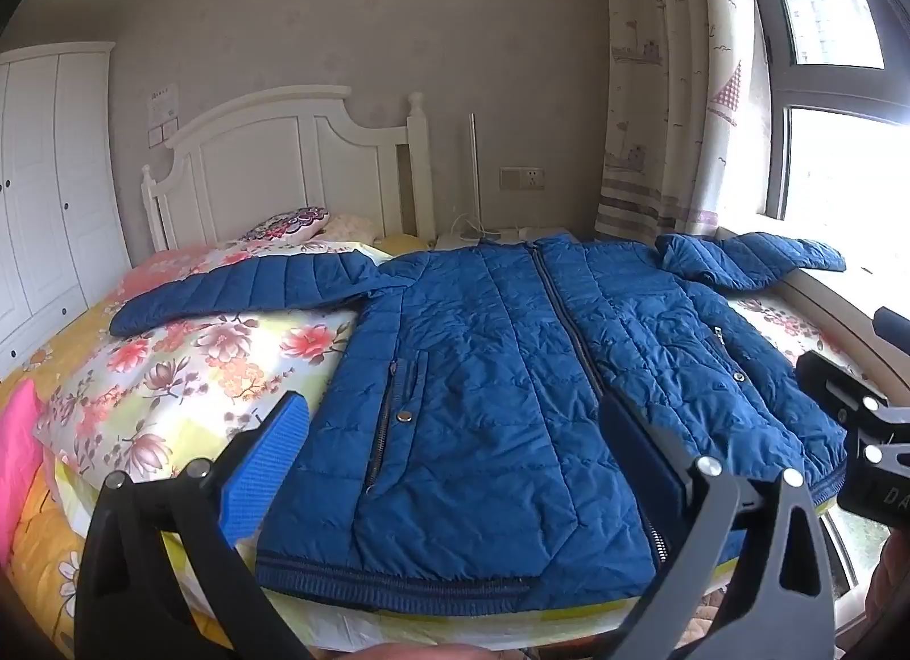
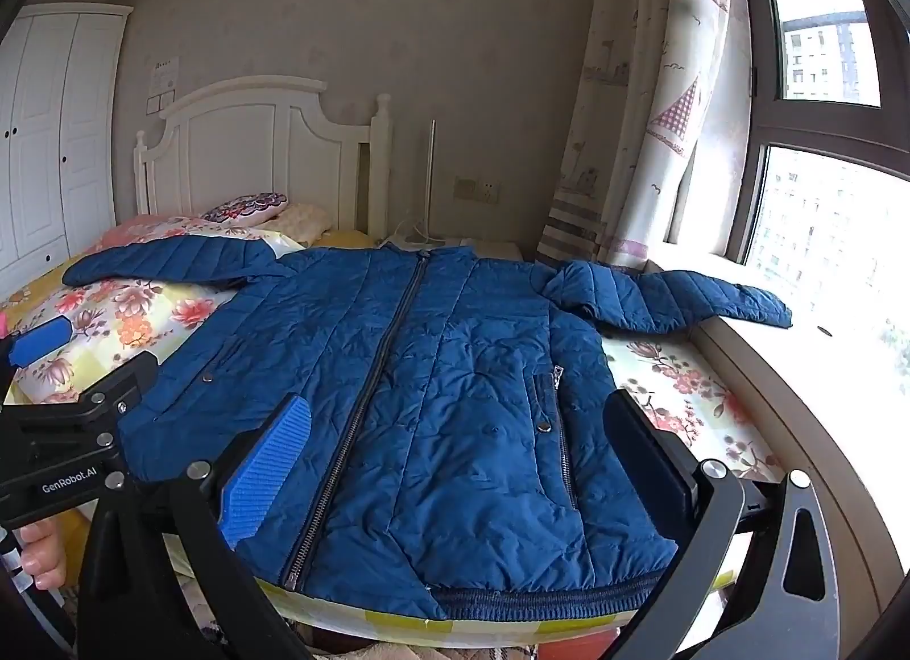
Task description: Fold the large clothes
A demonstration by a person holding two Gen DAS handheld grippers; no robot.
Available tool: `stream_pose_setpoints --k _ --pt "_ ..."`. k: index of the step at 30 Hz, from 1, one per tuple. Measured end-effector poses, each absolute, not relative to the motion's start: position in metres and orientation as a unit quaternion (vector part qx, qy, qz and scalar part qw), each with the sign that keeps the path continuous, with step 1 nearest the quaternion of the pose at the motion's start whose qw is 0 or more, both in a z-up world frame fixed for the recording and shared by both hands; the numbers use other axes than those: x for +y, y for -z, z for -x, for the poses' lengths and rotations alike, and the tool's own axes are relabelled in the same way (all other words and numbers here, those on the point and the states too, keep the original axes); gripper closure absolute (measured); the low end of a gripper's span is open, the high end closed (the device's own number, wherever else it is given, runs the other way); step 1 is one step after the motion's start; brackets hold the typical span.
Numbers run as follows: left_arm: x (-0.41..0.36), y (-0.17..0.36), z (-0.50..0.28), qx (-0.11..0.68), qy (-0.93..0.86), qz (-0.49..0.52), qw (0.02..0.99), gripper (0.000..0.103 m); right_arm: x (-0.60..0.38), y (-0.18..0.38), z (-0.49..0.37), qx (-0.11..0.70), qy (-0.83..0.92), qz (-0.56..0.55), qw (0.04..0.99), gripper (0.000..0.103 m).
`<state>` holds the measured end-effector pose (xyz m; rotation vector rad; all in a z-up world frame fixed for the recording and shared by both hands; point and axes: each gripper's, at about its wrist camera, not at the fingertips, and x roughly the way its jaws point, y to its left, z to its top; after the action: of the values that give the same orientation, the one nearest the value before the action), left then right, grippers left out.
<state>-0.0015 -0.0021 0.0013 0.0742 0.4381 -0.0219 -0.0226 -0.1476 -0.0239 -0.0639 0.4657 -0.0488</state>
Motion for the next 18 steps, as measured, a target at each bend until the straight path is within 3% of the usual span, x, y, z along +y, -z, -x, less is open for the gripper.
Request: stream_pose_setpoints --k 18 --pt "-0.0006 0.0052 -0.0045 0.220 0.011 -0.035 0.975 0.002 -0.1532 0.0219 0.0209 0.234 0.021 0.023 0.972 0.004"
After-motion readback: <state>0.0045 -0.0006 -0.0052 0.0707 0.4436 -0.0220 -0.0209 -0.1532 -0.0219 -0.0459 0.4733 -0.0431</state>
